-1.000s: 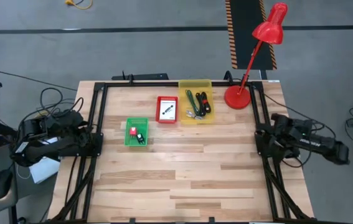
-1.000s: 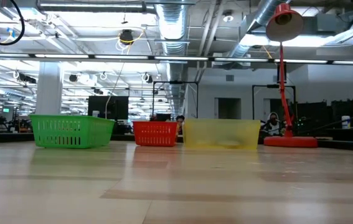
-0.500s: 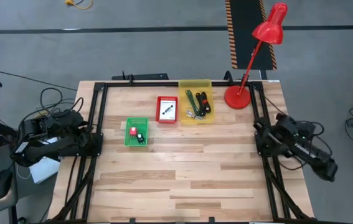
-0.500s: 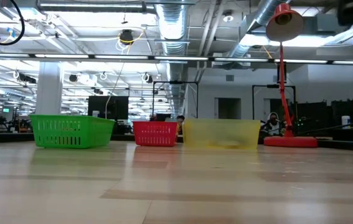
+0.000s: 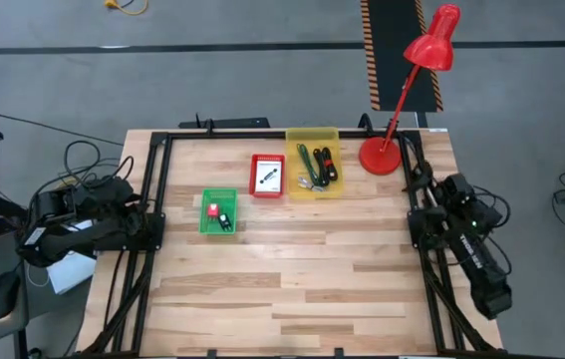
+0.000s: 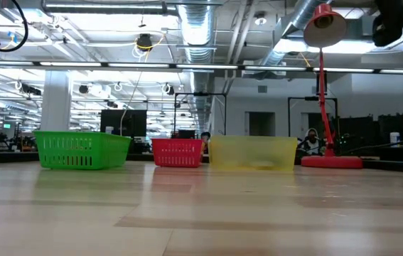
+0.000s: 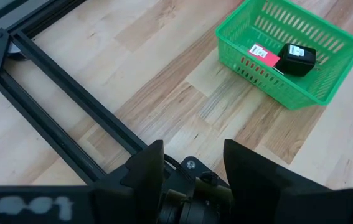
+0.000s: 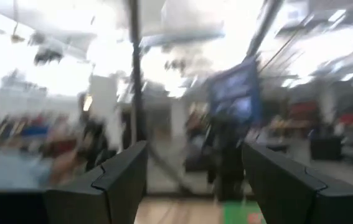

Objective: Pick and place items into bin
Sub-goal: Return to Home Position

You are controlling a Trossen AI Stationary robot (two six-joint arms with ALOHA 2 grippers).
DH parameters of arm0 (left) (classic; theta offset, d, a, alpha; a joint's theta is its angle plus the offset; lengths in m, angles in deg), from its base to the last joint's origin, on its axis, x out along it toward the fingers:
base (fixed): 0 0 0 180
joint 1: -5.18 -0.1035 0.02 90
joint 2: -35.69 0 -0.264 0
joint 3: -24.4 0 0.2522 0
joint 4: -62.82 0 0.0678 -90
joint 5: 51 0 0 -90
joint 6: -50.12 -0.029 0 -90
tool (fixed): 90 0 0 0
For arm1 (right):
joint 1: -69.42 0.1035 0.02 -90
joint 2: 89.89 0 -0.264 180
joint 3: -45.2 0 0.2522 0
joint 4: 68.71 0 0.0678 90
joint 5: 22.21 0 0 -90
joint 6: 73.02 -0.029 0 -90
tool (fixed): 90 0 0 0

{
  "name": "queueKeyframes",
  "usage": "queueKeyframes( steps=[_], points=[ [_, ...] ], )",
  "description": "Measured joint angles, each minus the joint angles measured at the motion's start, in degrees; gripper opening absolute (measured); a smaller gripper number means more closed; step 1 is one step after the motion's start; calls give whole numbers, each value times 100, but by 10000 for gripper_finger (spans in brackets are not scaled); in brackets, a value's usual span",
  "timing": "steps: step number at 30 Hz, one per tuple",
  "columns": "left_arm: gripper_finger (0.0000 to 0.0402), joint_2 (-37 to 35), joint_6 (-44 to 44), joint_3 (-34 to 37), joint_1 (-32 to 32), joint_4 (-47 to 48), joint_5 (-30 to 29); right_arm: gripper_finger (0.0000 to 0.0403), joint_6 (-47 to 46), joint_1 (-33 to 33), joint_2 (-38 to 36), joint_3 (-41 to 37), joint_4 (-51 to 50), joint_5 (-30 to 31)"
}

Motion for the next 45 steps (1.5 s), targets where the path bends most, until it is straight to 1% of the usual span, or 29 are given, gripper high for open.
queueKeyframes(
  steps=[3, 5, 8, 11, 13, 17, 22, 25, 27, 30, 33, 36, 42, 45],
  points=[
    [155, 0, 0, 0, 0, 0, -1, 255, -186, -150, 0, 0, 6, 723],
    [155, 0, 0, 0, 0, 0, 0, 255, -316, -152, 0, 4, 59, 1030],
    [155, 0, 0, 0, 0, 0, 0, 255, -263, -92, 2, 9, 339, 893],
    [155, 0, 0, 0, 0, 0, 0, 255, 151, -64, 0, 11, 720, 854],
    [155, 0, 0, 0, 0, 0, 0, 255, 448, -117, 0, 12, 755, 870],
    [155, 0, 0, 0, 0, 0, 0, 255, 636, -408, 0, 15, 307, 886],
    [155, 0, 0, 0, 0, 0, 0, 255, 581, -1060, 0, 15, -582, 889],
    [155, 0, 0, 0, 0, 0, 0, 255, 281, -1301, -2, 41, -561, 897],
    [155, 0, 0, 0, 0, 0, 0, 255, 172, -1290, -4, 192, -451, 891],
    [155, 0, 1, -1, 0, 0, 0, 255, 179, -918, 8, 491, -377, 864],
    [155, 0, 2, -2, 2, 0, 0, 255, 53, -738, 0, 777, -240, 888],
    [155, 0, 1, -2, 1, 0, -1, 255, -1, -840, 2, 869, -237, 882],
    [155, 2, 0, -2, -5, 0, 0, 255, -106, -1308, -4, 872, -246, 921],
    [155, 2, 0, -2, -45, 0, 0, 255, 301, -1268, 0, 872, -386, 1092]
  ],
)
